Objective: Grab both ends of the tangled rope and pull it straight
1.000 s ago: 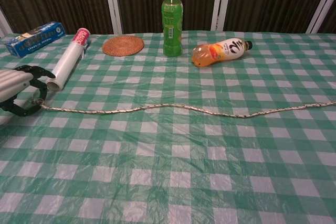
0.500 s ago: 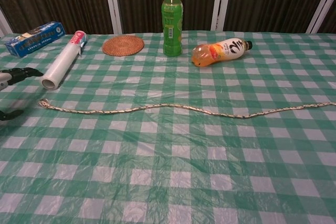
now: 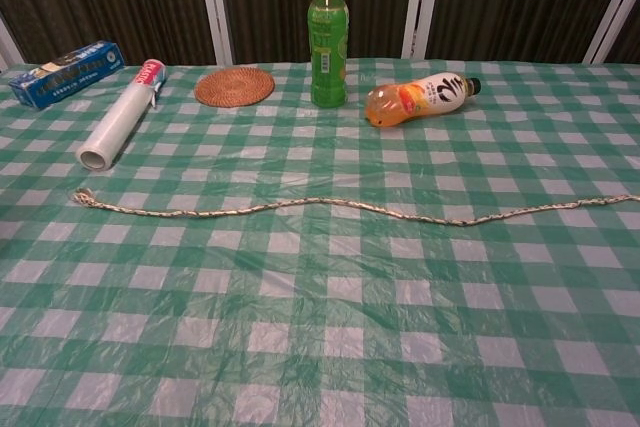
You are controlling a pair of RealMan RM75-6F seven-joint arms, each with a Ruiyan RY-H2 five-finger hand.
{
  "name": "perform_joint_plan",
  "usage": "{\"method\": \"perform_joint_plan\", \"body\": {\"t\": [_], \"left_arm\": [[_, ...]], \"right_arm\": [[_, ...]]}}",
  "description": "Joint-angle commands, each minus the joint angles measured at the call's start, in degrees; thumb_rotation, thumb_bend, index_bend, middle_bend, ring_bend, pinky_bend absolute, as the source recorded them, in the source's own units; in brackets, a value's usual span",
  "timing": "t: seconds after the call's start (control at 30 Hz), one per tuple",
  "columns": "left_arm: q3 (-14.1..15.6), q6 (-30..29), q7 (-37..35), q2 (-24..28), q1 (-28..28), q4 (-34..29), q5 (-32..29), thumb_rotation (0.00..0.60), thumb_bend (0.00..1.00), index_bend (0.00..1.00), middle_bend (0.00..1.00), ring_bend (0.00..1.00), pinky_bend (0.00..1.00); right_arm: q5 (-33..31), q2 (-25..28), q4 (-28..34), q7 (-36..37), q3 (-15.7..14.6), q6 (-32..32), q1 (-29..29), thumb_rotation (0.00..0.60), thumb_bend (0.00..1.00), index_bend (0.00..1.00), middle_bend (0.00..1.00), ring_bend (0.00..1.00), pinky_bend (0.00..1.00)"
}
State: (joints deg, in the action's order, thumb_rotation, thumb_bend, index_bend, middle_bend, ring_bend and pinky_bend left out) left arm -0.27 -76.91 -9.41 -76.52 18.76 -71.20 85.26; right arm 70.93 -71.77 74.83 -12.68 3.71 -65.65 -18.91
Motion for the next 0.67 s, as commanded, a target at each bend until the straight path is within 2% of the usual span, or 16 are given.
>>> {"method": "perform_joint_plan", "body": {"t": [0.03,0.17,0.27,0.37,0.67], "left_arm": [[2.2,-9.2,0.9,4.1,-6.0,-6.0,3.5,0.600,0.38,0.00,0.00,0.00,0.06],[4.7,-14.1,5.7,6.3,-10.0,-8.7,6.2,0.600,0.38,0.00,0.00,0.00,0.04],[5.3,-15.0,7.6,7.4,-11.1,-10.5,7.2,0.600,0.38,0.00,0.00,0.00,0.03],[5.0,-13.5,8.1,8.0,-11.1,-11.5,6.1,0.600,0.38,0.00,0.00,0.00,0.03],[3.8,-10.0,9.1,8.8,-11.0,-12.7,3.8,0.600,0.38,0.00,0.00,0.00,0.03]], "right_arm": [[5.1,3.4,9.2,0.2,-2.1,-13.0,7.5,0.600,0.41,0.00,0.00,0.00,0.00],[9.2,3.5,12.5,1.9,-4.2,-22.5,13.5,0.600,0.40,0.00,0.00,0.00,0.00],[12.3,4.3,13.6,1.1,-5.5,-24.9,15.0,0.600,0.40,0.00,0.00,0.00,0.00],[14.0,4.5,14.1,0.8,-6.0,-25.5,15.6,0.600,0.40,0.00,0.00,0.00,0.00],[13.5,4.7,14.7,0.2,-5.0,-23.5,15.8,0.600,0.40,0.00,0.00,0.00,0.00]]}}
